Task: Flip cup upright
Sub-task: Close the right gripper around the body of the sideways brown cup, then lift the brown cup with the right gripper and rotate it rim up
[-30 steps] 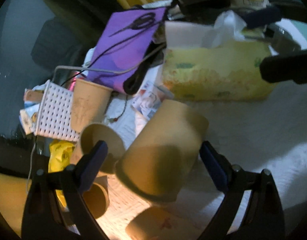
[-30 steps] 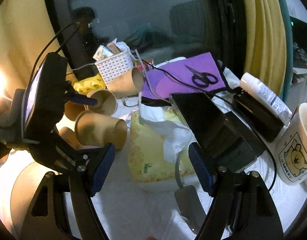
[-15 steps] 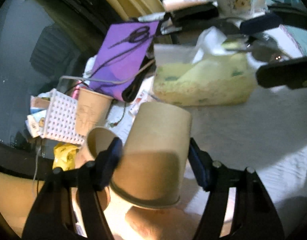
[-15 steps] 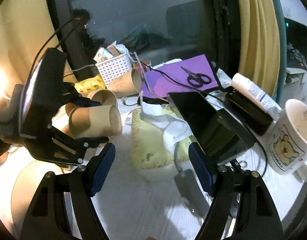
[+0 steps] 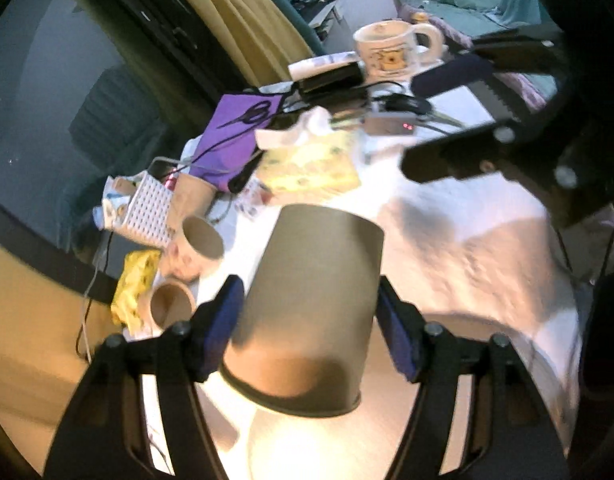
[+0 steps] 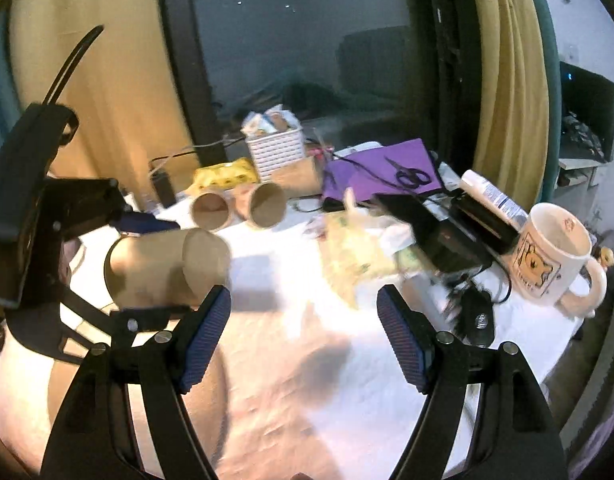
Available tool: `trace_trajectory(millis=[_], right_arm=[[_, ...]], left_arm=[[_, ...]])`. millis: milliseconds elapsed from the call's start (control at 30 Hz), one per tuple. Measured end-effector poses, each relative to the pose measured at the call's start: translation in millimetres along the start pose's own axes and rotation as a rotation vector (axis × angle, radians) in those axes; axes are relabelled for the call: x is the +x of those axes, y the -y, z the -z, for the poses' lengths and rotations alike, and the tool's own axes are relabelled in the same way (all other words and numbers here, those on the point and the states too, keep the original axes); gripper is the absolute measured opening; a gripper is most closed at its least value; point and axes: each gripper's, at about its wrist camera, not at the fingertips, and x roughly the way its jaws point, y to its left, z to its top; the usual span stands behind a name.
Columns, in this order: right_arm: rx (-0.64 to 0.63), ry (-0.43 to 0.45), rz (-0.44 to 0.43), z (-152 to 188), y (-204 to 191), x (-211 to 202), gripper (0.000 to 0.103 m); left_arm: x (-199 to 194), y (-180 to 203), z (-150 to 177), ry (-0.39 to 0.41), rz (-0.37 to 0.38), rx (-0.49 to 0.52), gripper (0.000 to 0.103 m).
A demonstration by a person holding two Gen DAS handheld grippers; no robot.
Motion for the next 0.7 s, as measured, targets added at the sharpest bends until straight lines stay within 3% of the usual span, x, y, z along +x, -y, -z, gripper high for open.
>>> trace_trajectory(millis=[433,700], right_arm=[[-0.043,-0.034,-0.082,59.7,-81.3,-42.2,0.079],[-0.063,-0.094,-0.118,91.4,-102.7,-36.7,0.079]], left_arm=[[-71.2,52.6,96.0,-0.025,-0.038,-0.089,0.067],[-68.5,76.7,128.8,-0.077,-0.003,-0.149,0.068]])
